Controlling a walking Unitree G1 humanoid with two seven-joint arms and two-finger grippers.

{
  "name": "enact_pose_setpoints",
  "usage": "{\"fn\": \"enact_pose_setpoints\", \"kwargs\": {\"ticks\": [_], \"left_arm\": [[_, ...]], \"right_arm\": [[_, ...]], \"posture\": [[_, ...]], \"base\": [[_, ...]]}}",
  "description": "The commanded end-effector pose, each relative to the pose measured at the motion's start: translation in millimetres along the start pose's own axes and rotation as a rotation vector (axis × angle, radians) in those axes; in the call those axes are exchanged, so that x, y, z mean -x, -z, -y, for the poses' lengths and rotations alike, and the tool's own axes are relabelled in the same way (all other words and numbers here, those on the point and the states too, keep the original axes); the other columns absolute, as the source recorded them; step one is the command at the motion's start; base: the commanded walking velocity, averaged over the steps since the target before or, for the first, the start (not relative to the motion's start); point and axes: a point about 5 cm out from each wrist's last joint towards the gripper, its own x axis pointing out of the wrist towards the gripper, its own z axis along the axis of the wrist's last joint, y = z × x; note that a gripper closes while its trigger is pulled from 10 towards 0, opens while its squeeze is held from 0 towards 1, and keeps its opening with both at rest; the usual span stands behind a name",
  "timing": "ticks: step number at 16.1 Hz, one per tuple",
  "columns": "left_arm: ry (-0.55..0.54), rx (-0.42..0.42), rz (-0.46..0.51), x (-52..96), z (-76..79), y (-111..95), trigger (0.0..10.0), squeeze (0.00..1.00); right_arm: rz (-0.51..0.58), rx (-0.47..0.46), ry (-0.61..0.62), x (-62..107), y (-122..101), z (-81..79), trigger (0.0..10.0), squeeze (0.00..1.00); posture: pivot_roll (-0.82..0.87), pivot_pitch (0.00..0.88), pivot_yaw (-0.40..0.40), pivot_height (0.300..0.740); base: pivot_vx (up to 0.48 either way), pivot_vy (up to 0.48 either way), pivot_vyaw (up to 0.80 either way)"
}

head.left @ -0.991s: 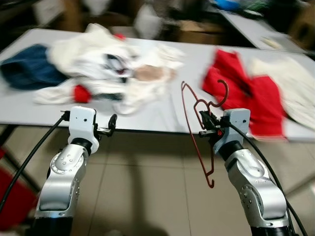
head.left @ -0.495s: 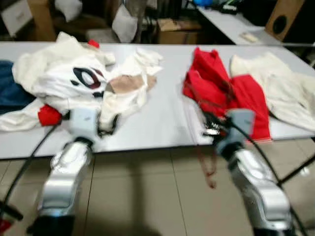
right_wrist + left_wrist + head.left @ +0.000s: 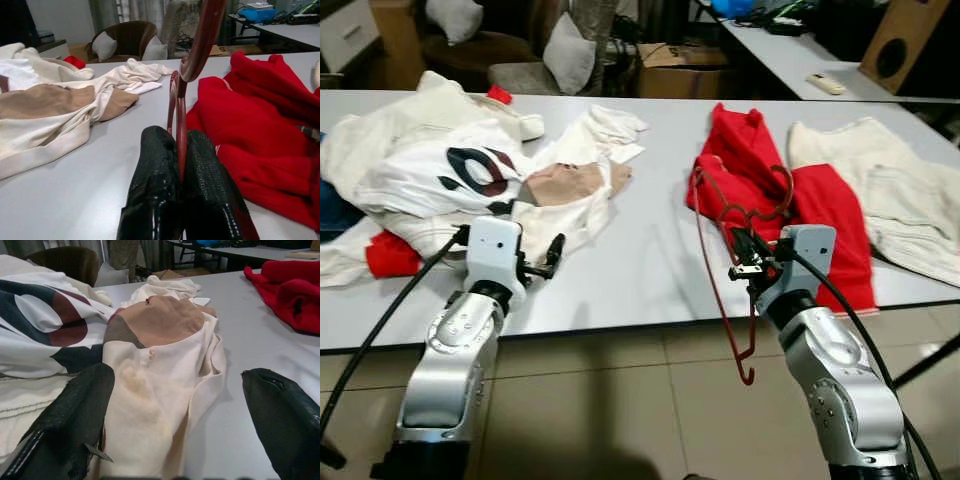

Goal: Hang hanger

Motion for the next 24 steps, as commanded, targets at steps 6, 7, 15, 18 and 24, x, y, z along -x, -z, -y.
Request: {"fn": "enact_pose_setpoints", "kwargs": {"ticks": [6, 7, 15, 18, 24], "left_arm": [[0.046, -0.106, 0.014, -4.1, 5.3, -4, 10.0, 0.0], [0.047, -0.105, 0.008, -4.7, 6.0, -3, 10.0, 0.0], [0.122, -0.267, -0.154, -16.6, 4.1, 16, 10.0, 1.0], [0.105, -0.338, -0.213, -24.4, -1.8, 23, 0.0, 0.0], [0.027, -0.294, -0.222, -46.6, -15.6, 25, 0.0, 0.0]], "right_arm": [[0.021, -0.002, 0.054, 3.6, -3, 6.6, 10.0, 0.0], [0.023, -0.002, 0.058, 3.8, -3, 7.4, 10.0, 0.0], [0.012, 0.018, 0.07, 7.2, -4, 17.1, 10.0, 0.0], [0.008, 0.022, 0.071, 7.8, -4, 18.1, 10.0, 0.0], [-0.004, 0.026, 0.079, 12.6, -2, 18.7, 10.0, 0.0]], "posture": [[-0.05, 0.0, -0.044, 0.74], [-0.05, 0.0, -0.044, 0.74], [-0.05, 0.0, -0.041, 0.74], [-0.07, 0.0, -0.032, 0.74], [-0.08, 0.0, -0.027, 0.74]], "base": [[0.0, 0.201, -0.63], [0.0, -0.48, 0.0], [0.0, -0.06, 0.0], [0.0, 0.0, 0.0], [0.0, 0.0, 0.0]]}}
